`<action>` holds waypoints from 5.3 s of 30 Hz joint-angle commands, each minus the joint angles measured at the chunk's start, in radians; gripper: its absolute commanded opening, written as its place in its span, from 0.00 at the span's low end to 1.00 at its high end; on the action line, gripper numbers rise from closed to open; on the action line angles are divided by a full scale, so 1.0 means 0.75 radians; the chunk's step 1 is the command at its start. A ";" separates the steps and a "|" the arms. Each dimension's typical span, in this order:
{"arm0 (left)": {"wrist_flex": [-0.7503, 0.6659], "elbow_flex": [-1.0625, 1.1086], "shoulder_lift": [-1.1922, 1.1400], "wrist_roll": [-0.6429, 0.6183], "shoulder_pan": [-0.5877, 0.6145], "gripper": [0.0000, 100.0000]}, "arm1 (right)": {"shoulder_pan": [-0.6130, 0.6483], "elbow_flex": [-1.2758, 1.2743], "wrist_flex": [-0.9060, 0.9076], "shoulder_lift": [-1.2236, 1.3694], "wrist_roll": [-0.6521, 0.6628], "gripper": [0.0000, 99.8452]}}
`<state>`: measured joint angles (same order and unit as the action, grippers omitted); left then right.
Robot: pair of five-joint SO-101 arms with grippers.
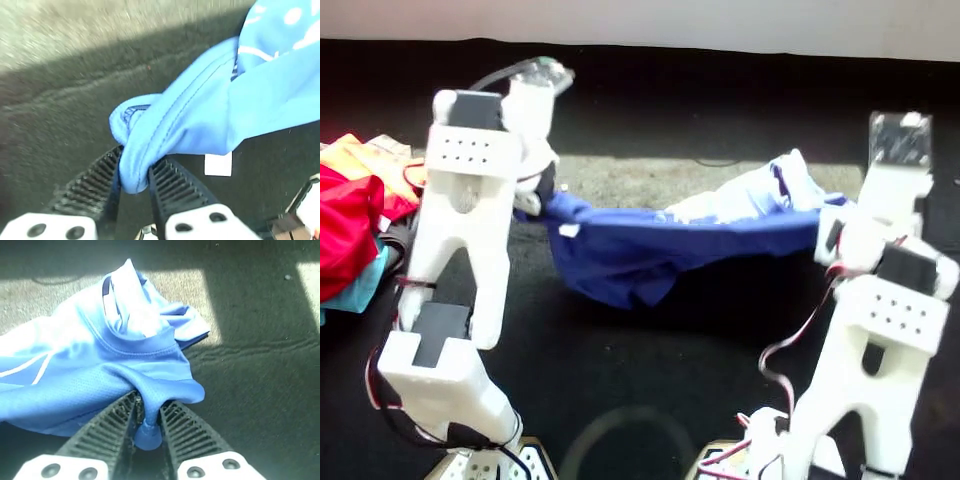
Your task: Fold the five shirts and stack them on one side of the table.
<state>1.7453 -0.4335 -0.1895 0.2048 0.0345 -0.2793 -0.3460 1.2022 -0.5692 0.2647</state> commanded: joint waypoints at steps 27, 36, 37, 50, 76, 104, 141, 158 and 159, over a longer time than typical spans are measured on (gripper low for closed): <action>0.020 0.232 0.071 -0.309 0.034 0.01 | -0.007 1.703 0.742 0.825 -0.004 0.01; 0.020 0.271 -0.289 -0.293 0.026 0.15 | -0.005 1.701 0.744 0.946 -0.004 0.01; 0.020 0.271 -0.312 -0.272 0.026 0.17 | -0.005 1.701 0.744 0.963 -0.004 0.01; 0.029 0.126 -0.302 -0.190 -0.199 0.20 | 0.042 1.703 0.744 0.991 -0.004 0.01; -0.162 0.369 -0.349 -0.636 -0.492 0.20 | 0.071 1.703 0.744 0.991 -0.004 0.01; -0.604 0.891 -0.095 -0.718 -0.490 0.20 | 0.071 1.705 0.746 0.991 0.043 0.01; -0.350 0.537 -0.197 -0.544 -0.515 0.11 | 0.066 1.705 0.748 0.987 0.037 0.01; -0.090 0.134 0.087 -0.311 -0.173 0.01 | 0.130 1.677 0.748 0.725 0.033 0.01; -0.065 0.109 0.111 -0.303 -0.163 0.01 | 0.126 1.664 0.748 0.725 0.023 0.01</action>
<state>1.6441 -0.2677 -0.2033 -0.0514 -0.1143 -0.1933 0.8892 1.7499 0.0292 0.2846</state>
